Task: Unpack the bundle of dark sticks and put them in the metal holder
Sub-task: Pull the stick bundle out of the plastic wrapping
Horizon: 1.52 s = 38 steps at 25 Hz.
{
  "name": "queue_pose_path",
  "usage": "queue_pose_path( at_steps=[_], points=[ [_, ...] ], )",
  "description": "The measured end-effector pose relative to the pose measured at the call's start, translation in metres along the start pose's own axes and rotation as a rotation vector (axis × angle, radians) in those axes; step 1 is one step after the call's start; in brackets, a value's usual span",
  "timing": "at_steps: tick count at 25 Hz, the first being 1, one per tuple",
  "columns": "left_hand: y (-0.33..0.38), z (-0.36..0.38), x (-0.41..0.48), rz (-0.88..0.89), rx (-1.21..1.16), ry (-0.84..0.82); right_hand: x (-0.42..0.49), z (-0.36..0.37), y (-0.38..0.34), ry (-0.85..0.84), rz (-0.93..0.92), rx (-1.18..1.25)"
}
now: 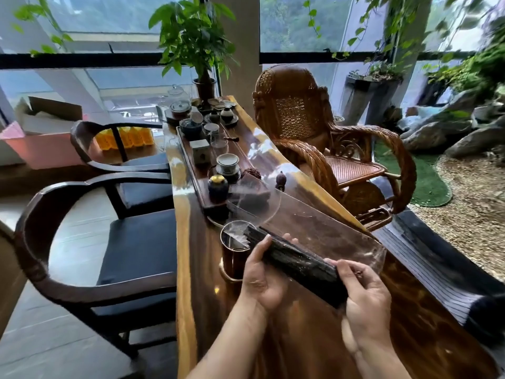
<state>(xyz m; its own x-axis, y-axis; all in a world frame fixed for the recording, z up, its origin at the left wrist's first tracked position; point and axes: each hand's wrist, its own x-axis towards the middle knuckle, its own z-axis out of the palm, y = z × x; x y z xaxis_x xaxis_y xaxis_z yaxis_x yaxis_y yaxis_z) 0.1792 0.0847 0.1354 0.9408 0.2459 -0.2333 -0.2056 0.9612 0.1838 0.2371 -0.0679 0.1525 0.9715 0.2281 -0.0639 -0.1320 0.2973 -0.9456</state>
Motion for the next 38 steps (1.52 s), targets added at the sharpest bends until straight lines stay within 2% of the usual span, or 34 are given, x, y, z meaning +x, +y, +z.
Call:
queue_pose_path(
  at_steps=[6, 15, 21, 27, 32, 38],
  points=[
    [0.0, -0.006, 0.024, 0.012, 0.088, 0.134, 0.029, 0.008, 0.009, -0.015, -0.106, -0.206],
    [0.006, -0.013, 0.042, 0.005, 0.046, 0.283, 0.054, 0.024, 0.001, -0.126, -0.167, -0.445],
    [0.002, -0.009, 0.048, 0.025, -0.006, 0.312, 0.066, 0.039, -0.01, -0.154, -0.256, -0.646],
    [0.006, -0.006, 0.048, 0.06, -0.074, 0.308, 0.07, 0.061, -0.028, -0.274, -0.406, -0.851],
    [0.009, -0.007, 0.046, 0.077, -0.104, 0.262, 0.072, 0.079, -0.038, -0.355, -0.363, -0.827],
    [0.011, -0.002, 0.045, 0.084, -0.117, 0.221, 0.068, 0.073, -0.044, -0.401, -0.221, -0.748]
  ],
)
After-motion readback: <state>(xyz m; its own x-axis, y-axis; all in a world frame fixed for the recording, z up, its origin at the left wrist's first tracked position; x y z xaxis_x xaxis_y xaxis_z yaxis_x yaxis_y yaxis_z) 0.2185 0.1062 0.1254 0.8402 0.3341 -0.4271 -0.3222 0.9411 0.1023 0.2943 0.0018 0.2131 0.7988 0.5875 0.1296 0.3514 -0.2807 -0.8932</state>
